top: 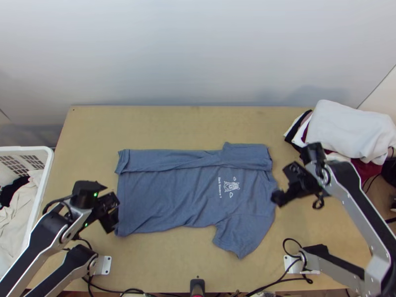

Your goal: Fold the t-shirt

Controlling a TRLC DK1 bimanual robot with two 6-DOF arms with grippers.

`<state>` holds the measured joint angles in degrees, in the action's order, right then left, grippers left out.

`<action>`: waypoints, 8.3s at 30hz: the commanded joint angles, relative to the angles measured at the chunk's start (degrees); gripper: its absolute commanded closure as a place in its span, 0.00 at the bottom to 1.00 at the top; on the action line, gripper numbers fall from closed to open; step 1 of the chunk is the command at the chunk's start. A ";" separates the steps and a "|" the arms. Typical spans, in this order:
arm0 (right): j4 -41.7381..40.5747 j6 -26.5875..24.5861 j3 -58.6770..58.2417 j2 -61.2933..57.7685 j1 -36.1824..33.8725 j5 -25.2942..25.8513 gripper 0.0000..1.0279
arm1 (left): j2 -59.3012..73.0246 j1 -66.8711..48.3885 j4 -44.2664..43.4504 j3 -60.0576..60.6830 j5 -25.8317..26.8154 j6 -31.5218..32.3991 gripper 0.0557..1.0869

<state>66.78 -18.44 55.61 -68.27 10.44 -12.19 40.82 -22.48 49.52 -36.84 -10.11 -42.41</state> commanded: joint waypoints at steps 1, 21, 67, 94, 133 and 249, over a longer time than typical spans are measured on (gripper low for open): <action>6.96 -7.58 -5.69 9.56 6.97 0.85 0.05 | -4.52 -5.91 5.33 0.72 -0.17 -5.22 0.05; 7.40 0.68 -10.79 10.79 31.75 4.98 0.07 | 3.39 -27.09 4.18 4.14 -4.66 17.28 0.11; -8.69 -0.28 -17.29 -1.60 43.18 8.32 0.59 | 7.61 -31.84 0.32 12.32 -4.92 9.54 0.17; -16.77 -0.20 -20.37 -6.52 47.31 7.79 0.97 | 8.23 -30.87 -1.18 13.11 -3.34 7.87 0.66; -0.34 -10.30 -4.64 4.55 27.44 -0.30 0.97 | 13.41 -2.13 6.91 -5.44 14.50 -2.24 0.96; -4.65 -19.01 38.25 -47.48 6.79 -13.74 0.97 | 63.42 33.03 15.96 -36.46 46.14 19.30 0.10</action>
<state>62.28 -36.93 93.93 -113.34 17.43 -24.10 102.94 10.50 64.71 -73.71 33.08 -23.77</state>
